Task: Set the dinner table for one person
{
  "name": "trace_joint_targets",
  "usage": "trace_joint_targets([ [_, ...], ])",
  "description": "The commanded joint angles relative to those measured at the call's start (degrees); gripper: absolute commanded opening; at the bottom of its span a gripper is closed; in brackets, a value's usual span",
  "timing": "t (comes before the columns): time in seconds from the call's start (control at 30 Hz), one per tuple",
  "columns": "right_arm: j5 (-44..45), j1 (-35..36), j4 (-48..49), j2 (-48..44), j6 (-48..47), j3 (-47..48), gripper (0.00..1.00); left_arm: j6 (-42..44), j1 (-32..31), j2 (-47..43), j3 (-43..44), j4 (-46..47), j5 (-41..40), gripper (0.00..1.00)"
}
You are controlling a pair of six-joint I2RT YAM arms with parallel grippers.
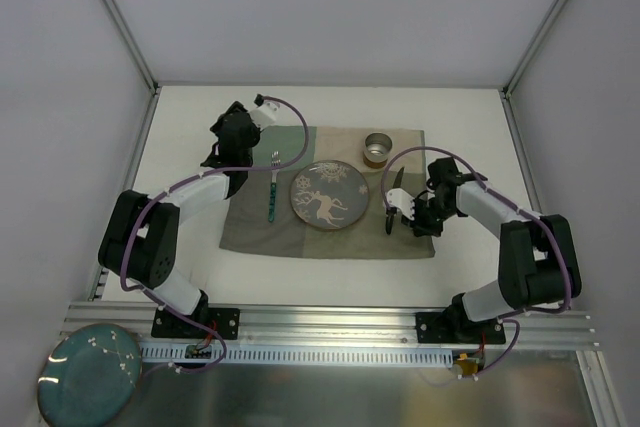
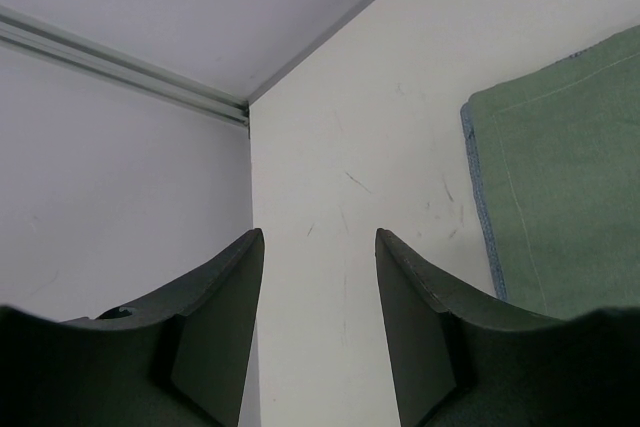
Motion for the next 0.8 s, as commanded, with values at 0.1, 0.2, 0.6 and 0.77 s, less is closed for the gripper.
trace_joint_targets([
  [0.1, 2.4, 0.0, -0.1, 2.7, -3.7, 0.8, 0.0, 0.3, -0.3, 1.2, 1.8, 3.1, 0.2, 0.49],
  [0.2, 3.9, -0.1, 2.9, 3.8, -2.5, 0.5, 0.0, 0.5, -0.3, 1.4, 1.8, 3.2, 0.1, 0.49],
  [0.6, 6.2, -8.4, -0.3, -0.1, -6.2, -4.4, 0.0, 0.5, -0.3, 2.0, 2.4, 3.3, 0.2, 0.49],
  [0.77, 4.4, -10.6, -1.7, -2.0, -5.8, -4.8, 0.0, 0.0, -0.3, 2.4, 3.0, 3.2, 0.2, 0.49],
])
